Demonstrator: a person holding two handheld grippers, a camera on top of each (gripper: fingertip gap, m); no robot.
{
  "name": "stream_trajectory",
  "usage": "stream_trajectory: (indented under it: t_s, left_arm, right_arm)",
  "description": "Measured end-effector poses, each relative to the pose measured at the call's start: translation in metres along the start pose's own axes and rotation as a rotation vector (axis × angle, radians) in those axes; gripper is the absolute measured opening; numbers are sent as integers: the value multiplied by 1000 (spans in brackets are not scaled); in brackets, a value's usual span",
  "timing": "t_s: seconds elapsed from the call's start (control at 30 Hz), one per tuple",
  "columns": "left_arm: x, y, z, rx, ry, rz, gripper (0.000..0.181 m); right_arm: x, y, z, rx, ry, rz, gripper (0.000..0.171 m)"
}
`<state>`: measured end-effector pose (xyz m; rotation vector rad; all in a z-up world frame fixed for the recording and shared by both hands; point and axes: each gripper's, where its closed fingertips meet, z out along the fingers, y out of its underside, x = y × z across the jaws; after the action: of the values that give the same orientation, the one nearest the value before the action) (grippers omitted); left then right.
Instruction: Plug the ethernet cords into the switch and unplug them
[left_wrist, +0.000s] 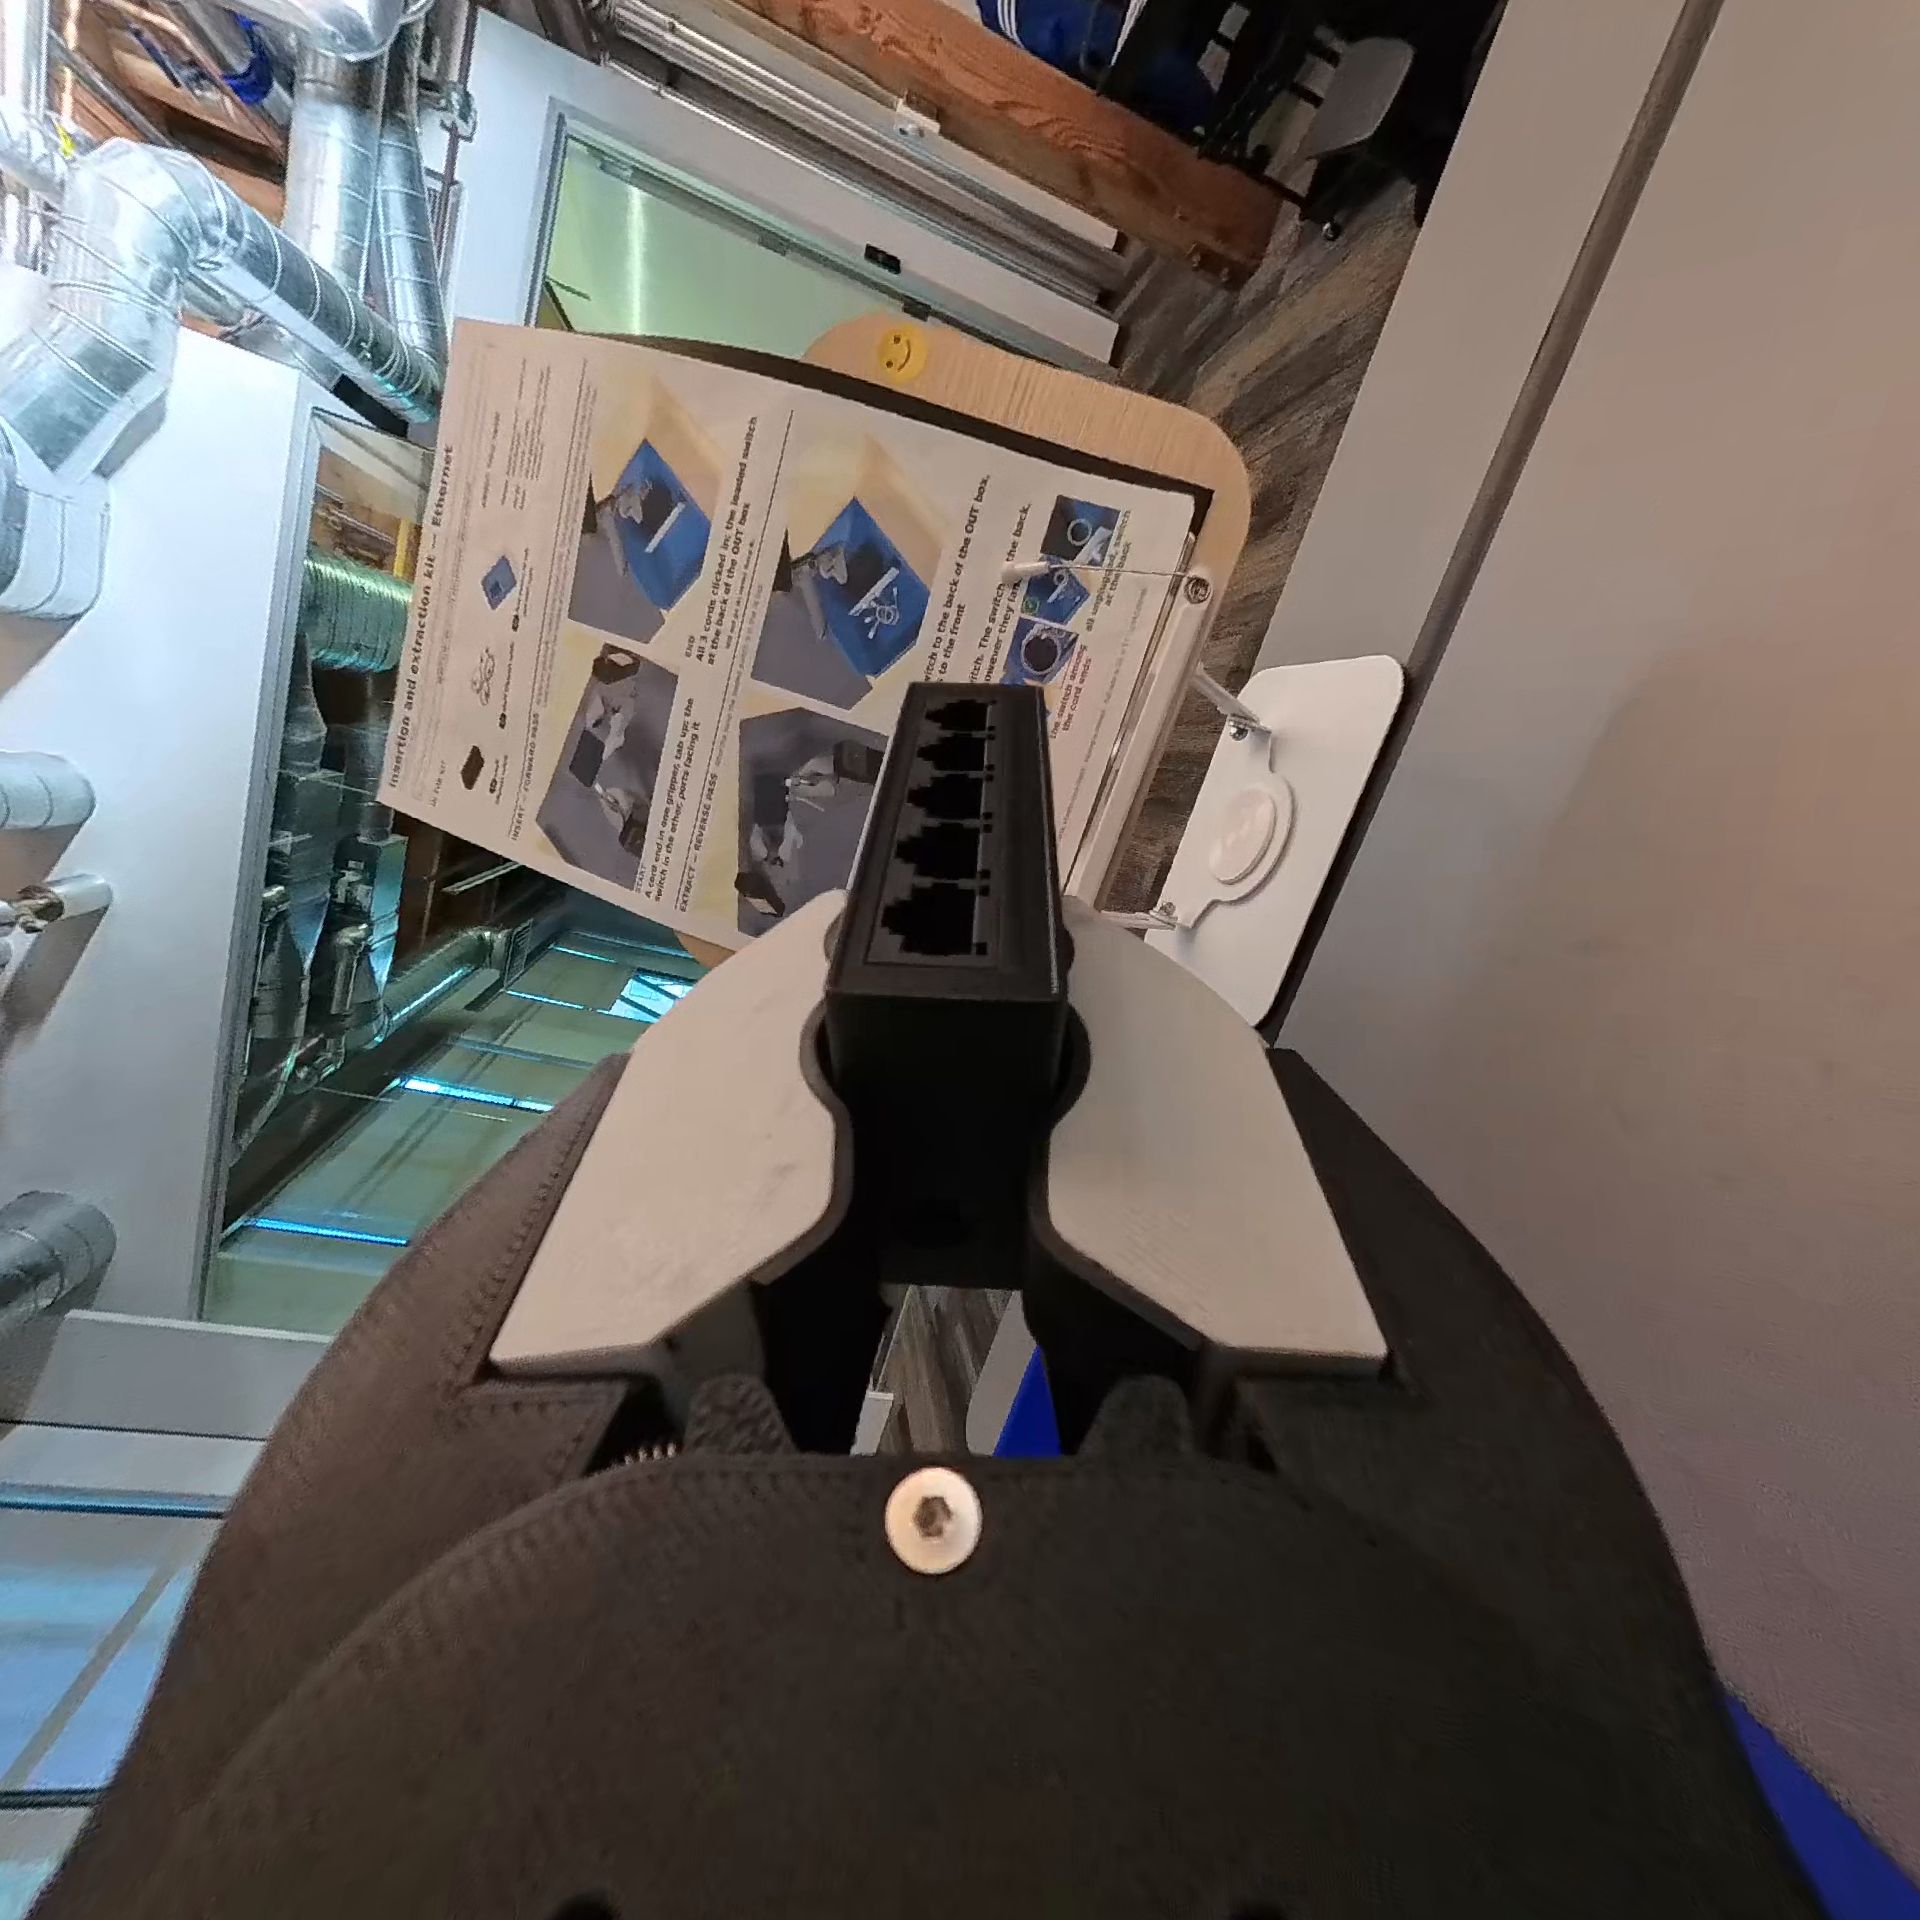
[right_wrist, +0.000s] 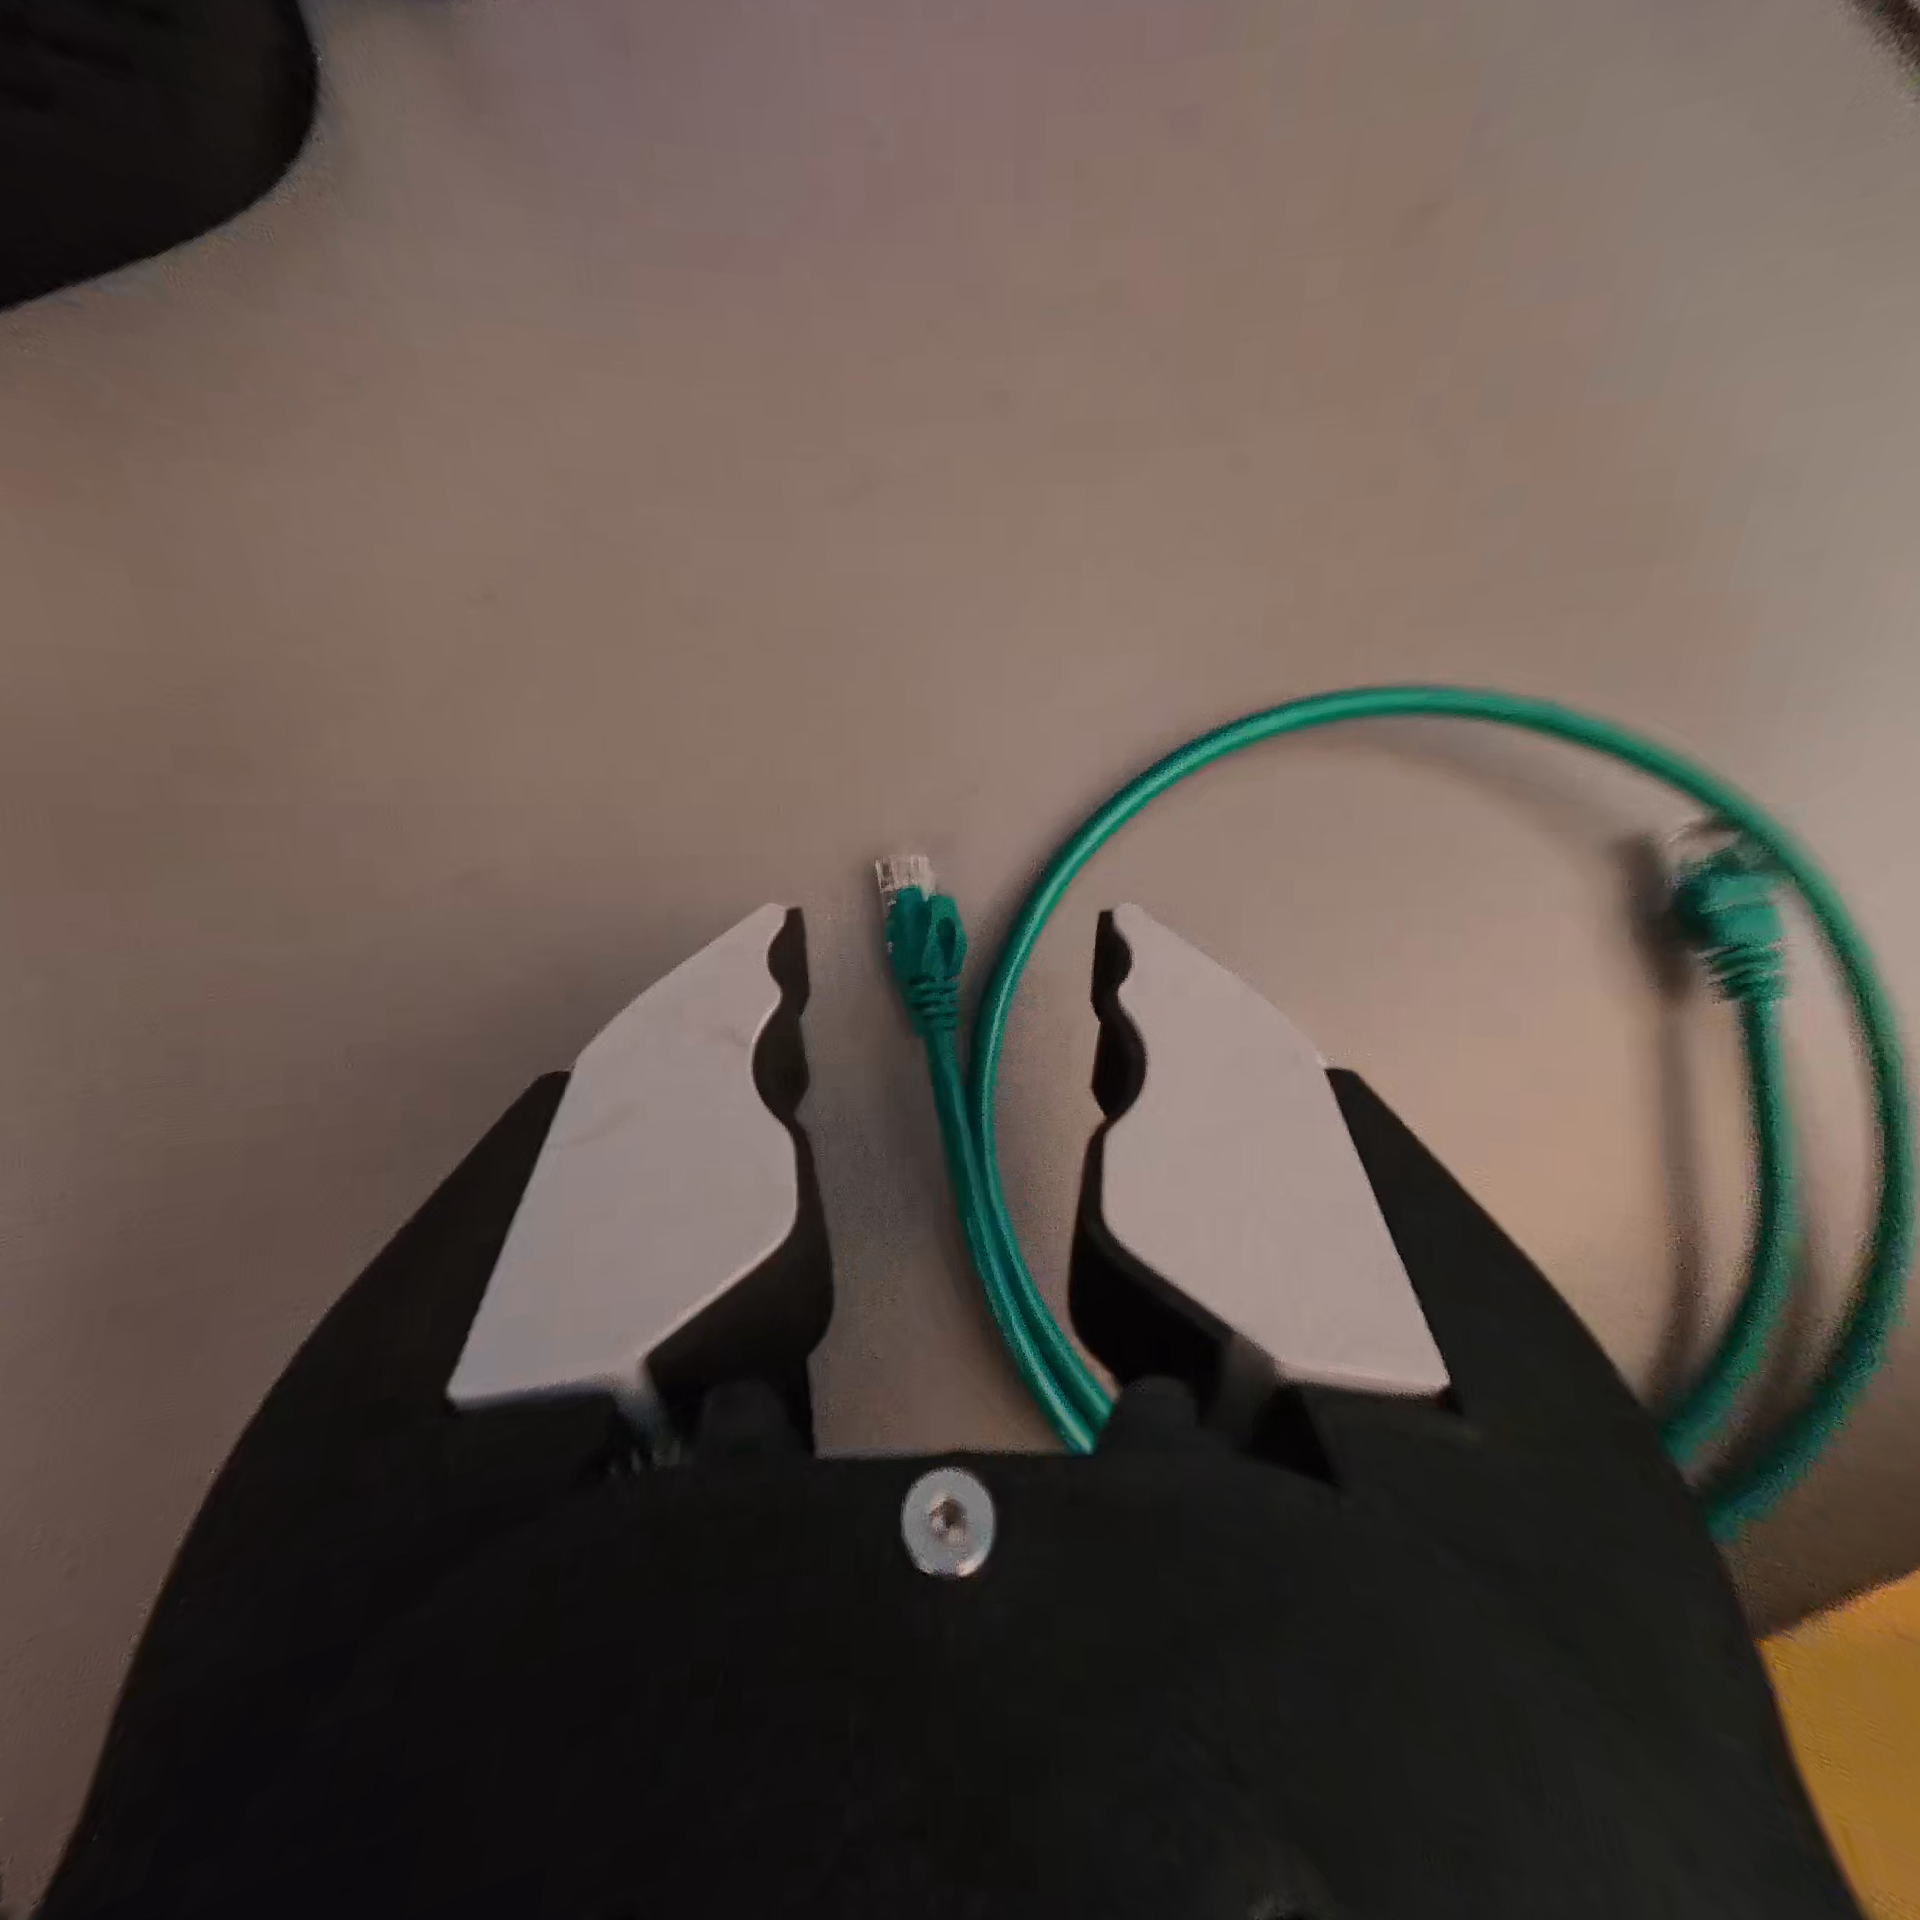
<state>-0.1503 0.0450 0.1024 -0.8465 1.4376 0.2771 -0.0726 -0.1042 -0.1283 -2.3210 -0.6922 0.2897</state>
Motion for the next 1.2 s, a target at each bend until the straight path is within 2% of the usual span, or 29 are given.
stream_trajectory:
  t_s: [0.07, 0.13, 0.2, 0.23, 0.3, 0.33, 0.4, 0.47, 0.53, 0.67, 0.83, 1.03, 1.1, 1.2]
  left_arm:
    - [0, -3, -1, 9, 1, 2, 30]
    - [1, -5, -2, 15, 4, 2, 30]
    - [1, -6, -3, 16, 5, 4, 29]
    - [2, -6, -3, 16, 7, 3, 30]
    - [1, -6, -3, 16, 8, 1, 30]
    - [1, -6, -4, 19, 6, -1, 30]
    - [-2, -6, -5, 22, 3, -8, 30]
    - [-6, -2, -6, 18, -4, -19, 30]
    - [-13, 3, -9, 12, -20, -35, 30]
    - [-33, 13, -20, 5, -73, -82, 30]
    - [-60, 25, -40, 7, -132, -160, 29]
    - [-70, 24, -52, 22, -157, -187, 29]
    - [-67, 20, -52, 29, -148, -181, 29]
    - [-60, 15, -48, 22, -133, -153, 30]
  right_arm:
    - [5, 4, 14, -40, -30, 116, 55]
    - [11, -1, 26, -45, -50, 205, 46]
    - [25, -2, 35, -80, 22, 259, 37]
    - [29, -2, 40, -110, 54, 248, 34]
    - [38, -2, 44, -160, 148, 188, 14]
    - [36, -4, 46, -176, 156, 158, 13]
    - [20, -16, 52, -142, 62, 161, 11]
    - [1, -43, 47, 13, -93, 246, 9]
    - [-9, -79, 19, 216, -240, 350, 7]
    - [-13, -138, -74, 595, -458, 436, 7]
    - [-18, -175, -200, 855, -510, 343, 7]
    - [-9, -186, -315, 916, -212, 178, 7]
    - [3, -174, -337, 880, -66, 158, 6]
    - [27, -143, -350, 780, 130, 165, 7]
